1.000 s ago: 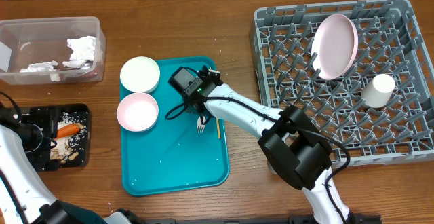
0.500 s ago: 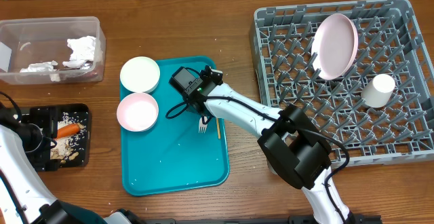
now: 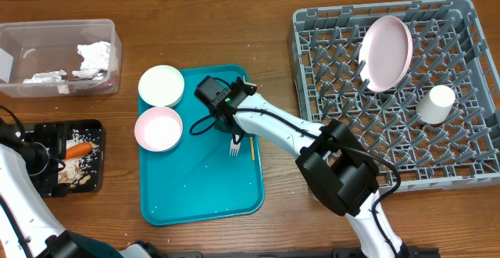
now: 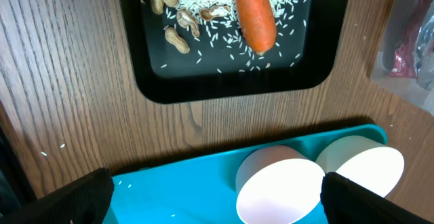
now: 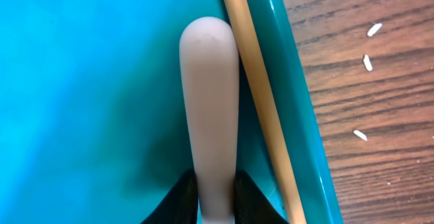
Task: Sort waste into correct bins and load items into the dishwasher rack
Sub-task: 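Carry the fork to the dish rack's upper left and release it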
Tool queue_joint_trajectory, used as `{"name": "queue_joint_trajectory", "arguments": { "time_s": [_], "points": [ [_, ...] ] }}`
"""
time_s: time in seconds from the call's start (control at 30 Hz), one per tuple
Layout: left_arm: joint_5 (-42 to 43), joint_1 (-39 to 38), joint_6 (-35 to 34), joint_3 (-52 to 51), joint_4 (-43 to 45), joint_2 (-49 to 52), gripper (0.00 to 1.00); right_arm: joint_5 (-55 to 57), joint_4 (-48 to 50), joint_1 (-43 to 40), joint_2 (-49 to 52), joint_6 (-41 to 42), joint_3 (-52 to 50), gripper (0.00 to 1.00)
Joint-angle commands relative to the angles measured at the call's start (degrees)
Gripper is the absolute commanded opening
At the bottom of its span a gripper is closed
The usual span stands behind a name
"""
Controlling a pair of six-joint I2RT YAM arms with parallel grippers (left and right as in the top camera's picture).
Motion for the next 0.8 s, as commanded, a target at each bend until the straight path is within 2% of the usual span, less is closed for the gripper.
{"name": "queue_joint_trajectory", "arguments": {
  "time_s": [0.0, 0.2, 0.43, 0.77],
  "points": [
    [-0.61, 0.22, -0.98, -0.26, -0.11, 0.2, 1.0, -3.13, -0.85, 0.26, 2.93, -0.15, -0.63, 0.13],
    [-0.61, 0.22, -0.96, -0.26, -0.11, 0.2, 1.0, -3.1, -4.0, -0.42, -0.98, -3.06, 3.23, 0.1],
    [-0.61, 0.22, -0.96, -0.26, -0.11, 0.2, 1.0, -3.1, -8.39, -3.8, -9.94, -12.83, 7.78, 0.1],
    [-0.61, 0.22, -0.96, -0.26, -0.11, 0.2, 1.0, -3.41, -10.91, -18.91, -23.21, -34.71, 9.4, 0.12]
  ]
}}
